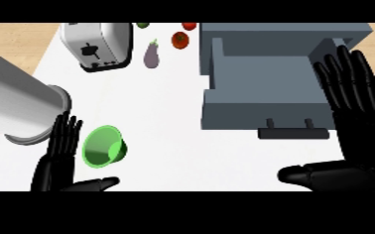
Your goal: Pick up the cup, place it into the drawer and close the drawer
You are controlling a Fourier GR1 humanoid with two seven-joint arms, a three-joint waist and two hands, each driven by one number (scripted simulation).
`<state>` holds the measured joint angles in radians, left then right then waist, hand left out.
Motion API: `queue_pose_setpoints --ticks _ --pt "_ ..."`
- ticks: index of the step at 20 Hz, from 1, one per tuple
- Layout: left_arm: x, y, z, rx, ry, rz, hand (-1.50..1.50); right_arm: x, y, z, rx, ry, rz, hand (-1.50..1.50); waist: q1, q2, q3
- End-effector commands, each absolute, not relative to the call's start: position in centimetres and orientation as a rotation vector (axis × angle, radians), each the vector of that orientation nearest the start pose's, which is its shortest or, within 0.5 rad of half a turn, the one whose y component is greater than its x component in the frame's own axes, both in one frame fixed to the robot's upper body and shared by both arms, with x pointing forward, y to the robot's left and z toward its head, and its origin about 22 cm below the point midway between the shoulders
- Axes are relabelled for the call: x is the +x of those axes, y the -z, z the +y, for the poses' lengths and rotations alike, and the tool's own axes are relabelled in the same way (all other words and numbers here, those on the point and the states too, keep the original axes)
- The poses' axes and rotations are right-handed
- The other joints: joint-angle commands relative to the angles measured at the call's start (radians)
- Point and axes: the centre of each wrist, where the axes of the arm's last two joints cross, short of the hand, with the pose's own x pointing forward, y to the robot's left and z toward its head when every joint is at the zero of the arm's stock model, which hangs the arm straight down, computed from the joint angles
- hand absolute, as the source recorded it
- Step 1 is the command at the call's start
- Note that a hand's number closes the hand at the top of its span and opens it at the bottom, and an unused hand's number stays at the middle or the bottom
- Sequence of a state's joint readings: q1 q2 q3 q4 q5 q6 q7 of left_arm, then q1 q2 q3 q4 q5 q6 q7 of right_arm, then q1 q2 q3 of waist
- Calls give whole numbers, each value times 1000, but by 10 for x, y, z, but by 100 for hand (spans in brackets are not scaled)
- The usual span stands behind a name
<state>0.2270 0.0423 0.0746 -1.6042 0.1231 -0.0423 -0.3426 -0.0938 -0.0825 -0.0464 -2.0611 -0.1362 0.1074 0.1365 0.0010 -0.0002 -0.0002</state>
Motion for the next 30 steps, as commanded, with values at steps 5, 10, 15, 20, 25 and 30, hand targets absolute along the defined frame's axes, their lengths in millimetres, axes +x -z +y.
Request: queue_pose_setpoints --ticks 5,10,15,20,25,30 --pt "208 48 288 72 -154 -1708 -150 221 -144 -227 159 -127 -2009 -150 -2 0 0" --pt "196 85 296 106 -188 -1722 -150 219 -126 -239 162 -134 -2006 -150 -2 0 0" --pt "193 107 291 92 -186 -1722 -150 218 -144 -241 156 -123 -2004 -150 -1 0 0" --pt "186 130 283 88 -187 -1707 -150 240 -133 -242 143 -139 -2000 -150 0 1 0" --pt "203 122 323 96 -196 -1699 -150 226 -134 -246 154 -123 -2010 -150 -3 0 0" --pt "195 121 308 64 -183 -1703 -150 224 -129 -239 161 -143 -1991 -150 0 0 0"
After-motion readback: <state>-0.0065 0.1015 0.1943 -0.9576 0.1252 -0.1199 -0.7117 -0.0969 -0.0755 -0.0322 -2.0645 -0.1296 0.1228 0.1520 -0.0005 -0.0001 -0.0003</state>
